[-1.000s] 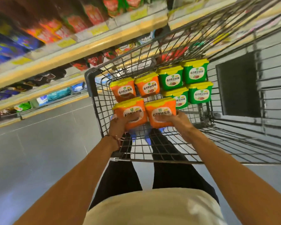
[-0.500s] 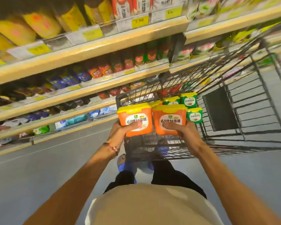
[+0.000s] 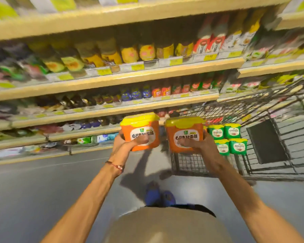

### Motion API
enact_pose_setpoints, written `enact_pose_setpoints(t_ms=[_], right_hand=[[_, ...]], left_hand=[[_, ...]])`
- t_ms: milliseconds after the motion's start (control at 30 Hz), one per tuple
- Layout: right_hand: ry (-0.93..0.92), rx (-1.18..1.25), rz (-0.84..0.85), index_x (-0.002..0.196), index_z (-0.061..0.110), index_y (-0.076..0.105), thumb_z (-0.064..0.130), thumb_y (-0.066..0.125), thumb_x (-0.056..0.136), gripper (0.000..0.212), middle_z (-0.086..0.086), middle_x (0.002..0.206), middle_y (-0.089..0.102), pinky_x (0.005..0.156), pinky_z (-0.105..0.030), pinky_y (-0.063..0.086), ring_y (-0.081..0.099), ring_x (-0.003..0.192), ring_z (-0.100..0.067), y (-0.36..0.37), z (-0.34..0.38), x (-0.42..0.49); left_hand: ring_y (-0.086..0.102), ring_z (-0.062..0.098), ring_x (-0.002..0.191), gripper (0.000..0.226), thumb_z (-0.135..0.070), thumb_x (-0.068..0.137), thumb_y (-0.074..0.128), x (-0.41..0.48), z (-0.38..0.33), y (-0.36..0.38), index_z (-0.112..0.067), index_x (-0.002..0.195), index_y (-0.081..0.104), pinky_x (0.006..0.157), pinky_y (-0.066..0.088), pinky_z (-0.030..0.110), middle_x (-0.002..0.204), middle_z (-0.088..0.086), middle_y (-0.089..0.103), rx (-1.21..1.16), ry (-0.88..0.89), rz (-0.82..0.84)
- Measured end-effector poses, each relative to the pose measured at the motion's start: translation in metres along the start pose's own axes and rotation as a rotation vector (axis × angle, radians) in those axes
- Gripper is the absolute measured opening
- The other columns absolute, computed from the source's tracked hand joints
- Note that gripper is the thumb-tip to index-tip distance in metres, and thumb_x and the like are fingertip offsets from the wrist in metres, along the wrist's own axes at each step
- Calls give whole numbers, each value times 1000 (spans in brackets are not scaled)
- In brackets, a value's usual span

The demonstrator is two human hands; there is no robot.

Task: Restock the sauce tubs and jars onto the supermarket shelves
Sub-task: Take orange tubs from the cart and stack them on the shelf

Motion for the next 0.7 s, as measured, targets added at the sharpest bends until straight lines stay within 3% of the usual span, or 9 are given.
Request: enact_pose_setpoints(t_ms=[100,200,267,367,433,567,700], right_hand=[[-38,-31,125,119,5,70,27,96,45,81,-10,102,79,72,-39,63,77,91,-28,35,4,-3],[-38,-42,218,122,8,70,32,100,43,88,-12,108,78,85,-50,61,76,98,-34,71,2,3],[-29,-70,292,125,10,69,37,102,41,94,-14,113,76,86,-55,60,73,102,-38,103,1,5],[-48,-100,379,121,8,70,29,96,44,84,-12,107,78,58,-30,59,75,89,-30,151,5,-2],[-55,-97,444,117,6,71,26,92,45,78,-10,101,78,52,-21,54,75,79,-22,189,9,-10],[-107,-143,563,110,5,73,26,92,44,72,-13,102,79,70,-33,60,76,88,-26,276,8,-15],[-152,-202,589,113,1,71,45,100,34,95,-16,106,77,80,-46,62,75,94,-34,374,4,-19]], left_hand=[[74,30,97,86,-35,38,92,-27,-5,-29,-5,115,68,84,61,37,107,14,77,-47,22,-95],[75,27,94,87,-34,39,92,-55,-6,-60,-2,117,69,77,61,30,104,12,78,-91,36,-202],[75,29,96,87,-34,41,92,-75,-6,-87,-1,118,69,79,61,31,105,13,78,-111,47,-281],[75,29,97,87,-34,41,93,-98,-3,-132,-4,119,69,82,61,34,105,11,78,-129,51,-371],[76,27,94,86,-36,38,94,-111,-5,-165,-6,116,70,79,61,33,102,9,79,-140,61,-431],[77,25,90,81,-38,38,92,-126,-8,-234,-9,111,72,76,62,31,99,7,79,-194,85,-525],[76,26,93,84,-42,38,92,-134,-11,-325,-11,113,71,79,60,35,100,6,79,-240,100,-606]])
Point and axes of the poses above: each hand's wrist, its own x-axis towards the middle knuckle, its own y-axis out of the palm, z = x × y, the point moved 4 cm from there along x, towards the middle knuckle
